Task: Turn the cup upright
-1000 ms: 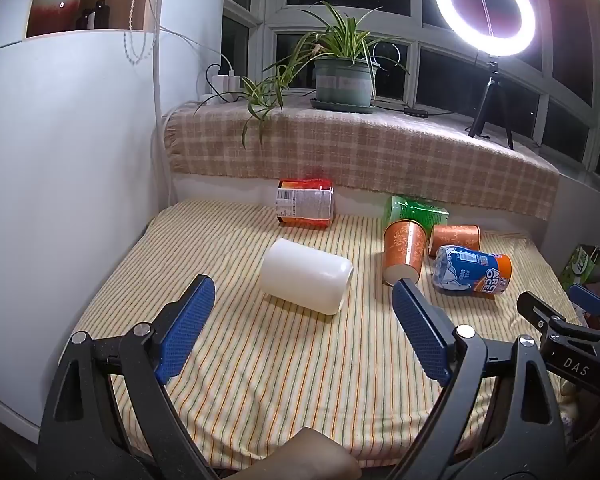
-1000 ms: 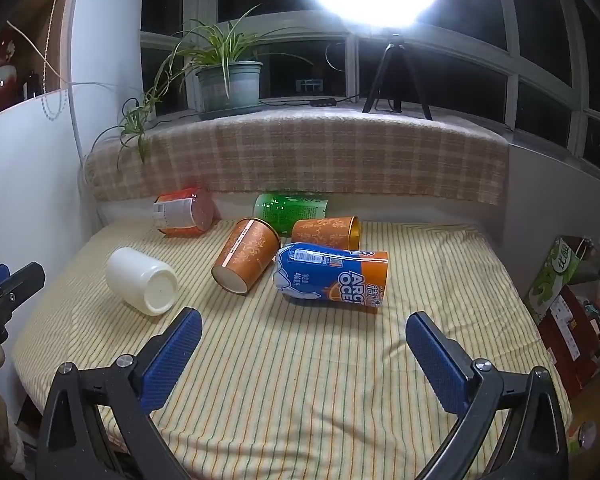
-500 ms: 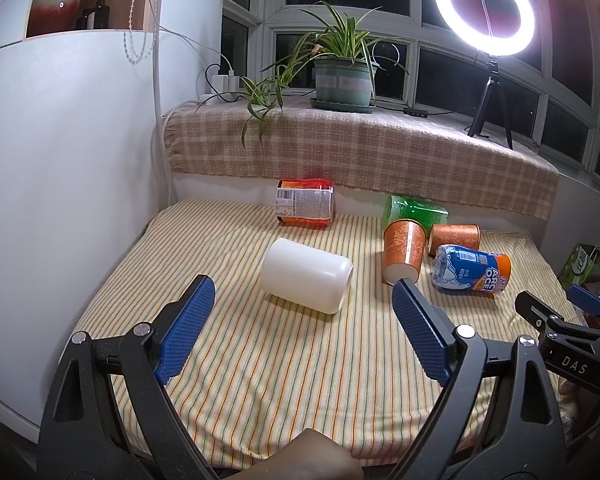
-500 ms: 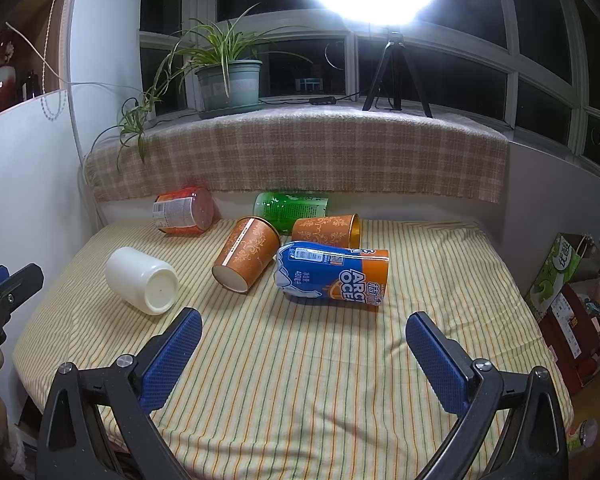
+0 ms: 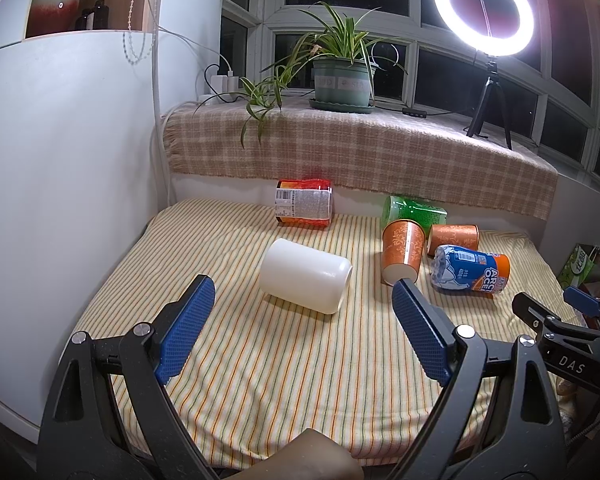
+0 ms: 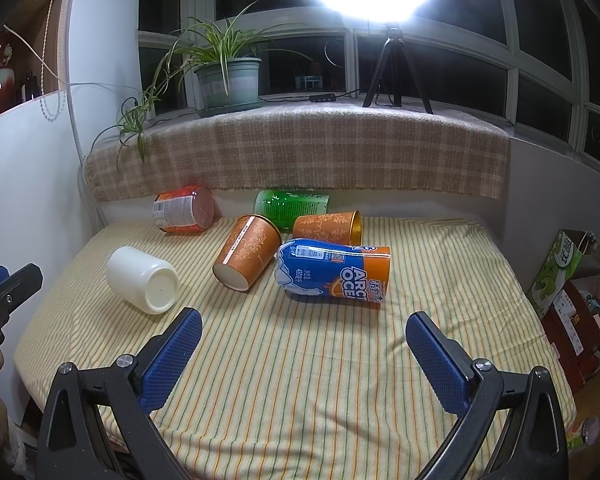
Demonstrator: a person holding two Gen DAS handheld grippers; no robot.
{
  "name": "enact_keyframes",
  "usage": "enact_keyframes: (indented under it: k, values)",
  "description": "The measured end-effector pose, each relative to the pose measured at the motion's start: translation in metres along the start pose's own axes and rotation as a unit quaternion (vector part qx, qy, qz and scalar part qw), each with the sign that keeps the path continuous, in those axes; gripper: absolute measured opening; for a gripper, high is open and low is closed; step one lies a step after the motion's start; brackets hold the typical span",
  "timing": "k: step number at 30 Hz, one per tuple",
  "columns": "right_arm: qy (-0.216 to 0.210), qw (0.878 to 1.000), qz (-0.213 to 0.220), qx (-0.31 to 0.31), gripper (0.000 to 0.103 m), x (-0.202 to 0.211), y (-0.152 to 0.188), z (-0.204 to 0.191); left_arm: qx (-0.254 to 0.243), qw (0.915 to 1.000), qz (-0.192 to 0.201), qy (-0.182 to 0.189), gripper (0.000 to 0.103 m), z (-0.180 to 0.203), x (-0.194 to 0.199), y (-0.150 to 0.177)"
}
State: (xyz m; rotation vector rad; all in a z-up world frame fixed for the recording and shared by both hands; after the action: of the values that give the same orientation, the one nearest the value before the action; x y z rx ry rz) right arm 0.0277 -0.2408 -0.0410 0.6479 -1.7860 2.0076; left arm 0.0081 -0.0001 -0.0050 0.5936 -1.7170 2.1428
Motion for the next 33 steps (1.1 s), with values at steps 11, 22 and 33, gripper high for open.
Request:
enact_keyframes:
  k: [11, 22, 33]
  values:
    - [-0.009, 1.0, -0.005, -0.007, 0.103, -0.0046, 0.0014, 0.0, 0.0, 1.0, 0.0, 0.0, 0.092, 0.0, 0.0, 0.0]
    - [-0.014, 1.0, -0.008, -0.009, 0.103, -0.0058, 0.0011, -0.0001, 0.0, 1.0, 0.0, 0.0, 0.092, 0.0, -0.0001, 0.0]
    - [-0.017, 1.0, -0.011, -0.011, 0.103, -0.0079, 0.0008, 0.0002, 0.0, 1.0, 0.0, 0.0, 0.092, 0.0001, 0.0, 0.0]
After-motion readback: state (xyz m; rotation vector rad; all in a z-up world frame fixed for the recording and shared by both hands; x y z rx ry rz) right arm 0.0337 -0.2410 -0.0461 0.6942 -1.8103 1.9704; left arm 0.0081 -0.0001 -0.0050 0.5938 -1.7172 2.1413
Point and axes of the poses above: each gripper's, at about its wrist camera, not at the fingertips, and x roughly against the way its jaws point, z to its right, y to its underside, the point moved 1 cm from there along -x, roughly the way its jaws point, and after that the axes turned 9 degrees about x, right-handed, at the moved point
